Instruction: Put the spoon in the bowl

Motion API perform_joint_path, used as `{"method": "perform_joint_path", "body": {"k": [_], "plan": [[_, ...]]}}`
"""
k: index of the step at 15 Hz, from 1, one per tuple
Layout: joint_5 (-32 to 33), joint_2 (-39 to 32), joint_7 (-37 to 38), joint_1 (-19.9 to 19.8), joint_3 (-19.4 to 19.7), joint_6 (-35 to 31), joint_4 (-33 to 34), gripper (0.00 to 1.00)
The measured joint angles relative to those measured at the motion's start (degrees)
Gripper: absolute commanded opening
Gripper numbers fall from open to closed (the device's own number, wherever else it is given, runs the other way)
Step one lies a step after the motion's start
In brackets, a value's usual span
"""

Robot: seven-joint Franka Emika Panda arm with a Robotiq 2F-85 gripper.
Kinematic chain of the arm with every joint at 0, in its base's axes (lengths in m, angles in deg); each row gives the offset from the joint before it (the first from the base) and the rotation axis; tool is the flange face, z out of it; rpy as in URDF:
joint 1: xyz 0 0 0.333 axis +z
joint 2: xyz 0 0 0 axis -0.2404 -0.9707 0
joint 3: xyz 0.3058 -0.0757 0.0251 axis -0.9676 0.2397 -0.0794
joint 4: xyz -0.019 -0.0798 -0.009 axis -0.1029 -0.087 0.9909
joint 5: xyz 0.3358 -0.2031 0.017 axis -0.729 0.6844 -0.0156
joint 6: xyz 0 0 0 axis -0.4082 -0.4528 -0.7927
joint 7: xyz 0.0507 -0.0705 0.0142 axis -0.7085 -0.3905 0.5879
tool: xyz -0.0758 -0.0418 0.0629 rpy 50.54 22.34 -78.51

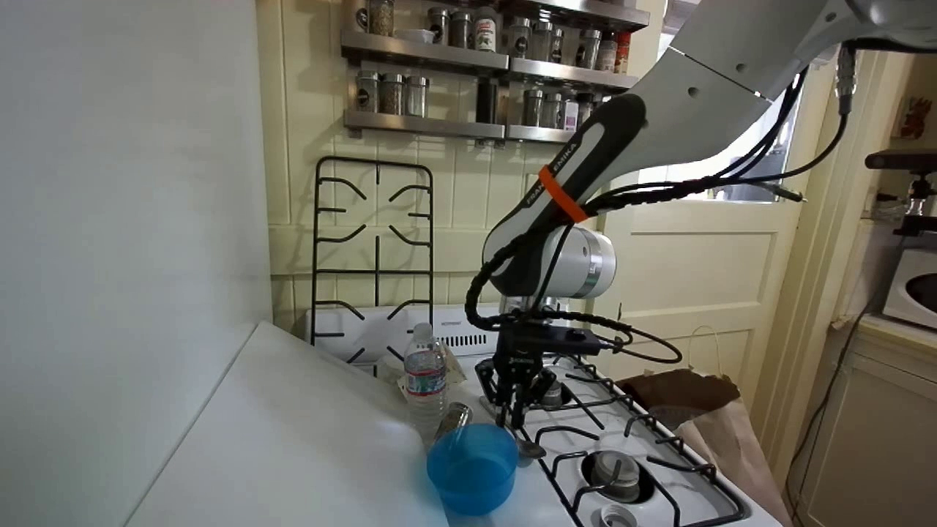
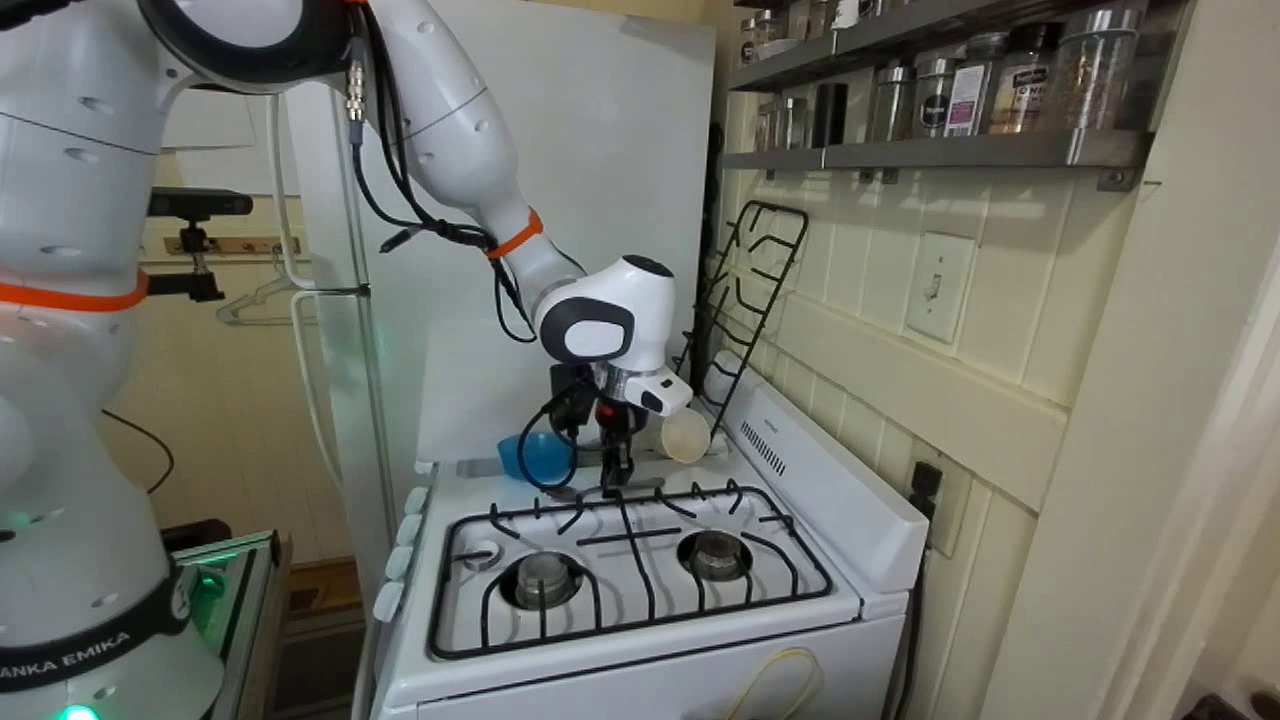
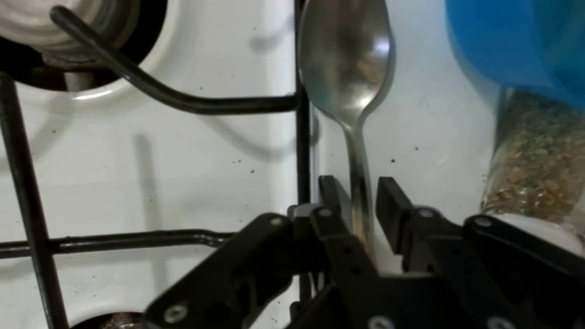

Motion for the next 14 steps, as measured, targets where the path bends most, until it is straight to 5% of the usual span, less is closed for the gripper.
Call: {"method": "perform_joint_path", "body": {"k": [8,14], "plan": [[0.3,-0.5,-1.5,0.2,-0.7,0.3,1.2,0.03],[0.2,7.2,-2.9,-0.1,-0.4,-5.9,-4.9,0.03]]}}
